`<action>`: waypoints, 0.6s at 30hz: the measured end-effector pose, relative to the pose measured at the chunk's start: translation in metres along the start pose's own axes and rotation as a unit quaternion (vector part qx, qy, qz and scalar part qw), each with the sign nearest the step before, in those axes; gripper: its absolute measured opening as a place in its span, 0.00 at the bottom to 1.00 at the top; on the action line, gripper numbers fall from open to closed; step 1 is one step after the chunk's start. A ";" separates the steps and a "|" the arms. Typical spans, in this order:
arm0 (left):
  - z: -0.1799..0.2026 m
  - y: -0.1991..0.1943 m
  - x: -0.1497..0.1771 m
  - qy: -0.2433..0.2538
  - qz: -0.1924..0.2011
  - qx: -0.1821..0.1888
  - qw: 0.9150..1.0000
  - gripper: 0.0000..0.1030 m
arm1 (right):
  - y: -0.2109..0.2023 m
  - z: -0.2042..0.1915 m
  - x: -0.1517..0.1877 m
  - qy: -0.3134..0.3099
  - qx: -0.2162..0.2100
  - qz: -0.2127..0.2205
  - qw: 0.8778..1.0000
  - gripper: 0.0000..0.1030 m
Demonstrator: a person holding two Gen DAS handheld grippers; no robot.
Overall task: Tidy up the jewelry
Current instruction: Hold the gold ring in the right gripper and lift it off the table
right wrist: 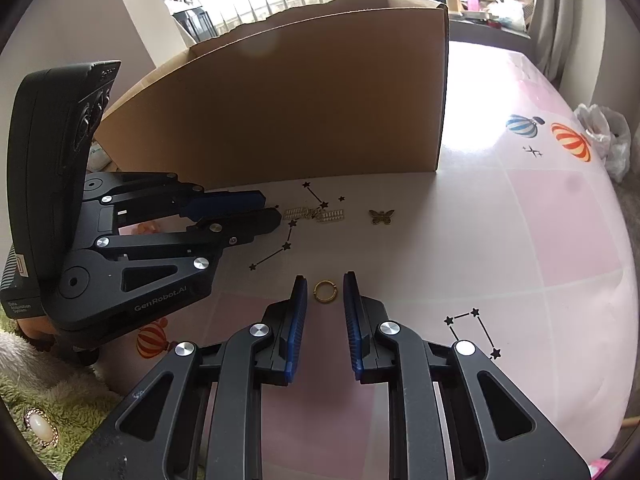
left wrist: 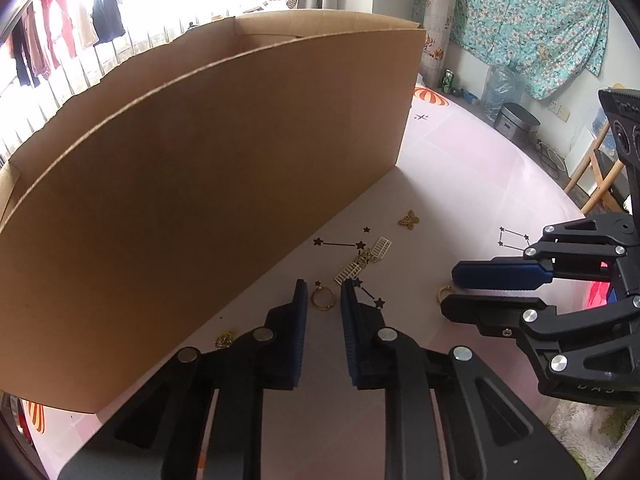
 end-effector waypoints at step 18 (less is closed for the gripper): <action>-0.006 0.001 0.008 -0.030 -0.003 0.016 0.999 0.10 | -0.005 0.002 0.002 0.001 -0.001 0.003 1.000 0.18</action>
Point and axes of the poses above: each gripper's, at about its wrist camera, not at the fingertips, and y roughly the way its jaws point, z to its right, x to its underside, the point moved 1 cm from there along y, roughly the way its jaws point, and after that the axes turned 13 degrees about -x, right-handed, at the moved point
